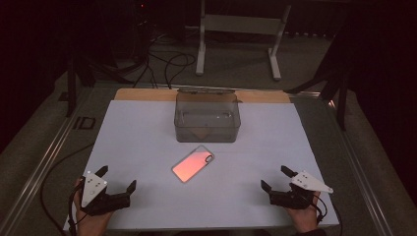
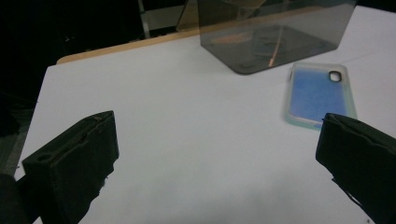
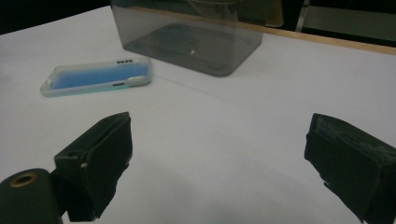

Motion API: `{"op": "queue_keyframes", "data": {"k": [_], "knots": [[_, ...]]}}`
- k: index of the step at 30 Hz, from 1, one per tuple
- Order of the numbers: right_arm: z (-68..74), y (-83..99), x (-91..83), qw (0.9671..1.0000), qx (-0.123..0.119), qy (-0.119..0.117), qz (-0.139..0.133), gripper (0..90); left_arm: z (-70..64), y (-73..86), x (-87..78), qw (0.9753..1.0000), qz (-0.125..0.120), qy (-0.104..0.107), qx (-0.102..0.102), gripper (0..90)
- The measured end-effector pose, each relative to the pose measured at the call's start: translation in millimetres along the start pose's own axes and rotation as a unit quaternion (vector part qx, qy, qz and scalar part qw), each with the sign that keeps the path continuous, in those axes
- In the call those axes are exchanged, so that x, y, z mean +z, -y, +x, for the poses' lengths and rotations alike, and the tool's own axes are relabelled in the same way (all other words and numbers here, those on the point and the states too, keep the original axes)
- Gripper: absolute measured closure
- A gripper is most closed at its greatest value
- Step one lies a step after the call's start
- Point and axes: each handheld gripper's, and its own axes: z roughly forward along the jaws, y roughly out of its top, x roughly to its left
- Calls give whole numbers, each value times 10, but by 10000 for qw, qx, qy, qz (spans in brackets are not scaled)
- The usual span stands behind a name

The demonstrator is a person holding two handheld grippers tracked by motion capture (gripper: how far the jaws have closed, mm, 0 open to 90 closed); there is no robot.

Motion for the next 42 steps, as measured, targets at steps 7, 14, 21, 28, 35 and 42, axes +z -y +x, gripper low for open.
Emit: {"op": "queue_keyframes", "data": {"k": [7,14,21,28,35,42], "knots": [[9,-2,-1,10000,-8,10,-34,76,2,4,18,10000,83,15,-50,0],[8,2,5,10000,-5,2,-21,76,-25,-8,34,9997,192,31,-121,0],[13,4,16,10000,-1,4,18,76,-60,-28,69,9993,309,77,-190,1],[17,3,20,10000,-9,-5,8,76,-121,-84,144,9986,489,140,-153,1],[21,3,23,10000,-4,-9,19,76,-165,-118,201,9981,571,194,-125,1],[26,3,29,10000,-10,-9,29,77,-207,-136,278,9971,694,282,-94,1]]}}
